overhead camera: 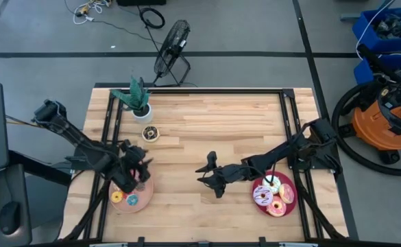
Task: Pick & Place donuts
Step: Put the big black donut on the dark pink plate
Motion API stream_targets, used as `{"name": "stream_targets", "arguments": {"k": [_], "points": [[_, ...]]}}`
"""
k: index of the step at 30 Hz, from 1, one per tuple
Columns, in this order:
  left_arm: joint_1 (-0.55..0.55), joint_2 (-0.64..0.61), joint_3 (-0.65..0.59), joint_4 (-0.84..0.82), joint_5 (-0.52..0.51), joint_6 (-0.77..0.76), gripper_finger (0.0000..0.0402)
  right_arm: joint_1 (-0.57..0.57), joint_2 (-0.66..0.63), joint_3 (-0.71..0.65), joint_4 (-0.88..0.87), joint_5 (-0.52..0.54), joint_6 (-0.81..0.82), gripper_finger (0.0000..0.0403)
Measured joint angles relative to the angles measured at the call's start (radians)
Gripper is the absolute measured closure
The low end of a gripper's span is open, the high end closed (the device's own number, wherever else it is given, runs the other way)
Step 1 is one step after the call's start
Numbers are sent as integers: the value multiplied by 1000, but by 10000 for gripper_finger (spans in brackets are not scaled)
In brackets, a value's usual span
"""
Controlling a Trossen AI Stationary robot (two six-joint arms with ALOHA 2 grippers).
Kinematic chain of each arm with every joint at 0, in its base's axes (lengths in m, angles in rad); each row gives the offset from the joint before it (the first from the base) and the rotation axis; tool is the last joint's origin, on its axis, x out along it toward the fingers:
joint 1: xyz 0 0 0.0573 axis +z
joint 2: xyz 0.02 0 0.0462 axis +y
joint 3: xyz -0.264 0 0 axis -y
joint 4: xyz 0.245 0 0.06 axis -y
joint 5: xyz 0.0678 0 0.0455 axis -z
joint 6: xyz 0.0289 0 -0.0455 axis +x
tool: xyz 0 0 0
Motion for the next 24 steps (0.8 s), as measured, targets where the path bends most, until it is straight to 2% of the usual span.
{"name": "stream_targets", "arguments": {"k": [2, 5, 9, 13, 15, 20, 24], "points": [[28, 0, -59, 14, -65, -46, 203, -1, 0, 0, -18, 0, 14, 234], [88, 0, -126, 42, -109, -113, 185, -1, 0, 0, -25, 0, 21, 234], [195, 2, -191, 198, -107, -44, 152, -1, 0, 0, -25, 0, 21, 234], [322, 2, -231, 387, -62, 130, 124, -1, 0, 0, -26, 0, 21, 234], [391, 2, -233, 412, -26, 189, 122, -1, 0, 0, -26, 0, 21, 234], [554, 2, -233, 416, 83, 281, 137, -1, 0, 0, -26, 0, 21, 234], [643, 30, -233, 450, 156, 346, 153, -1, 0, 0, -26, 0, 21, 234]]}}
